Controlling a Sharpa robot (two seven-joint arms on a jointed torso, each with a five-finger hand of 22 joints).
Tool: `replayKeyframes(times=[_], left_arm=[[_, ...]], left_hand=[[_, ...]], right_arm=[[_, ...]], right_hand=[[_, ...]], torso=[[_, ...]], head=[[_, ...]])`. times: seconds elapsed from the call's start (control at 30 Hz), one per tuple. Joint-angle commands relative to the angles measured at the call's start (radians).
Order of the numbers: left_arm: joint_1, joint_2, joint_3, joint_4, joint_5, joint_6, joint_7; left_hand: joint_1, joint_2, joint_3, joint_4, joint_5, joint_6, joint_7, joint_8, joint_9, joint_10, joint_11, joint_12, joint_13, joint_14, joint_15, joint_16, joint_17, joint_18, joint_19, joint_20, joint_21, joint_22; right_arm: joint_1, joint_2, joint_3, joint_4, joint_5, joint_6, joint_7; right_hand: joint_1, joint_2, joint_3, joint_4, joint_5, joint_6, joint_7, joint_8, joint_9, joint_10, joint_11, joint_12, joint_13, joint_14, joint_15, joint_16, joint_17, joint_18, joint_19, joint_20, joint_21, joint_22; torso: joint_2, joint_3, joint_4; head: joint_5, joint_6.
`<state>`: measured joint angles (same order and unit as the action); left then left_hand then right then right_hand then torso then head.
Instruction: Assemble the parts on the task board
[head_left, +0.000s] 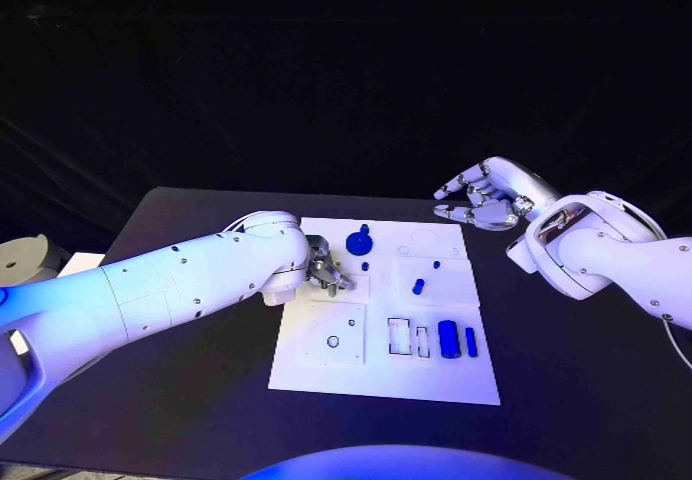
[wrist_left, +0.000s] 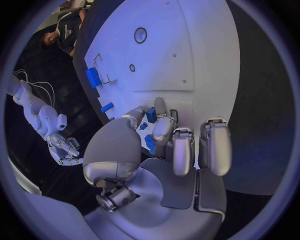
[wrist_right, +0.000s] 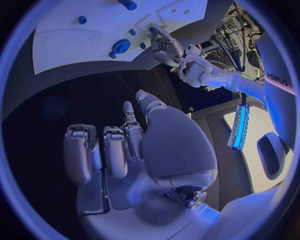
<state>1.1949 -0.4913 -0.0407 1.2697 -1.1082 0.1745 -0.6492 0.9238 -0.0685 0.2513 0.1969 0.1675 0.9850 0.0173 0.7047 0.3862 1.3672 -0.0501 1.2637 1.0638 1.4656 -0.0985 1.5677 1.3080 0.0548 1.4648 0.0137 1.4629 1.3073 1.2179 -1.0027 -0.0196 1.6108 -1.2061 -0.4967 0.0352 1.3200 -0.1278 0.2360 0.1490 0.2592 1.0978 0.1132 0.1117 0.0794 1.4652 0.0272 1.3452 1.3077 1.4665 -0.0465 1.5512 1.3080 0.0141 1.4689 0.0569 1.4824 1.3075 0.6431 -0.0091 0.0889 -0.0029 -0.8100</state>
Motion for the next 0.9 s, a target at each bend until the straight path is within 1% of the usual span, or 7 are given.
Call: replayKeyframes(times=[0.03, 0.27, 0.47, 0.57, 0.67, 0.77, 0.9], left_arm=[[-0.003, -0.010, 0.004, 0.011, 0.002, -0.012, -0.005], [0.001, -0.031, 0.017, 0.043, -0.002, -0.031, -0.001], [0.010, -0.052, 0.041, 0.072, 0.053, -0.041, 0.004], [0.029, -0.068, 0.051, 0.075, 0.128, -0.028, 0.005], [0.054, -0.080, 0.055, 0.064, 0.179, 0.004, 0.004], [0.086, -0.084, 0.058, 0.033, 0.209, 0.047, 0.004], [0.117, -0.065, 0.058, -0.033, 0.202, 0.092, 0.011]], left_hand=[[0.019, -0.001, -0.041, 0.025, -0.049, 0.007, -0.002, 0.002, -0.004, 0.009, -0.001, 0.004, 0.003, 0.105, -0.005, 0.003, 0.263, -0.015, 0.035, -0.007, 0.005, 0.086], [0.049, 0.008, -0.113, 0.074, -0.097, 0.011, -0.002, 0.005, -0.015, 0.012, -0.001, 0.007, 0.009, 0.105, -0.005, 0.003, 0.263, -0.016, 0.037, -0.007, 0.007, 0.091], [0.067, 0.008, -0.148, 0.089, -0.112, 0.005, 0.001, 0.003, -0.022, 0.004, 0.001, -0.003, -0.005, 0.105, -0.005, 0.003, 0.263, -0.013, 0.031, -0.007, -0.002, 0.077], [0.100, 0.001, -0.182, 0.088, -0.106, -0.025, 0.013, -0.008, -0.031, -0.036, 0.010, -0.045, -0.064, 0.105, 0.001, 0.003, 0.263, -0.005, 0.015, -0.002, -0.026, 0.041], [0.135, -0.002, -0.209, 0.084, -0.094, -0.071, 0.033, -0.032, -0.045, -0.110, 0.028, -0.127, -0.180, 0.105, 0.013, 0.003, 0.263, 0.001, 0.000, 0.008, -0.048, 0.008], [0.163, 0.004, -0.228, 0.084, -0.083, -0.106, 0.051, -0.064, -0.063, -0.137, 0.045, -0.154, -0.218, 0.105, 0.027, 0.003, 0.263, 0.004, -0.007, 0.020, -0.059, -0.006], [0.232, 0.027, -0.226, 0.063, -0.039, -0.146, 0.078, -0.123, -0.095, -0.153, 0.066, -0.169, -0.244, 0.105, 0.047, 0.003, 0.263, 0.007, -0.013, 0.038, -0.070, -0.019]], right_arm=[[-0.001, 0.000, 0.000, -0.001, -0.010, 0.011, -0.001], [-0.003, 0.000, 0.000, -0.004, -0.010, 0.011, -0.001], [-0.005, 0.002, 0.000, -0.006, -0.010, 0.012, -0.001], [-0.006, 0.002, 0.000, -0.008, -0.010, 0.013, -0.002], [-0.006, 0.002, 0.000, -0.009, -0.010, 0.013, -0.002], [-0.007, 0.002, 0.000, -0.011, -0.010, 0.013, -0.003], [-0.007, 0.003, 0.000, -0.013, -0.010, 0.011, -0.004]], right_hand=[[-0.003, -0.007, -0.006, 0.000, -0.007, -0.003, 0.002, 0.003, -0.002, 0.024, 0.003, -0.003, 0.161, 0.098, 0.006, -0.004, 0.235, 0.021, 0.031, 0.008, -0.006, 0.130], [-0.003, -0.007, -0.006, 0.001, -0.008, -0.003, 0.002, 0.003, -0.002, 0.024, 0.003, -0.002, 0.161, 0.098, 0.006, -0.003, 0.236, 0.021, 0.031, 0.008, -0.006, 0.130], [-0.003, -0.007, -0.006, 0.001, -0.008, -0.003, 0.002, 0.003, -0.002, 0.024, 0.003, -0.002, 0.161, 0.098, 0.006, -0.003, 0.236, 0.021, 0.031, 0.008, -0.006, 0.130], [-0.004, -0.007, -0.008, 0.002, -0.009, -0.003, 0.002, 0.003, -0.002, 0.024, 0.003, -0.003, 0.161, 0.097, 0.006, -0.004, 0.235, 0.021, 0.031, 0.008, -0.007, 0.130], [-0.004, -0.007, -0.008, 0.002, -0.009, -0.003, 0.002, 0.003, -0.002, 0.024, 0.003, -0.003, 0.161, 0.097, 0.006, -0.004, 0.235, 0.021, 0.031, 0.008, -0.007, 0.130], [-0.004, -0.007, -0.008, 0.002, -0.009, -0.003, 0.002, 0.003, -0.002, 0.024, 0.003, -0.003, 0.161, 0.097, 0.006, -0.004, 0.235, 0.021, 0.031, 0.008, -0.007, 0.130], [-0.003, -0.007, -0.008, 0.002, -0.009, -0.003, 0.002, 0.003, -0.002, 0.024, 0.003, -0.002, 0.161, 0.098, 0.006, -0.004, 0.235, 0.021, 0.031, 0.008, -0.006, 0.130]], torso=[[0.000, -0.0003, -0.0005], [0.000, 0.0002, -0.0003], [0.000, 0.0000, -0.0002], [0.001, -0.0001, -0.0012], [0.000, 0.0006, -0.0004], [0.000, 0.0016, 0.0009], [0.000, 0.0006, 0.0018]], head=[[0.000, 0.001], [0.000, 0.001], [-0.001, 0.004], [-0.002, 0.006], [-0.002, 0.006], [-0.003, 0.008], [-0.002, 0.010]])
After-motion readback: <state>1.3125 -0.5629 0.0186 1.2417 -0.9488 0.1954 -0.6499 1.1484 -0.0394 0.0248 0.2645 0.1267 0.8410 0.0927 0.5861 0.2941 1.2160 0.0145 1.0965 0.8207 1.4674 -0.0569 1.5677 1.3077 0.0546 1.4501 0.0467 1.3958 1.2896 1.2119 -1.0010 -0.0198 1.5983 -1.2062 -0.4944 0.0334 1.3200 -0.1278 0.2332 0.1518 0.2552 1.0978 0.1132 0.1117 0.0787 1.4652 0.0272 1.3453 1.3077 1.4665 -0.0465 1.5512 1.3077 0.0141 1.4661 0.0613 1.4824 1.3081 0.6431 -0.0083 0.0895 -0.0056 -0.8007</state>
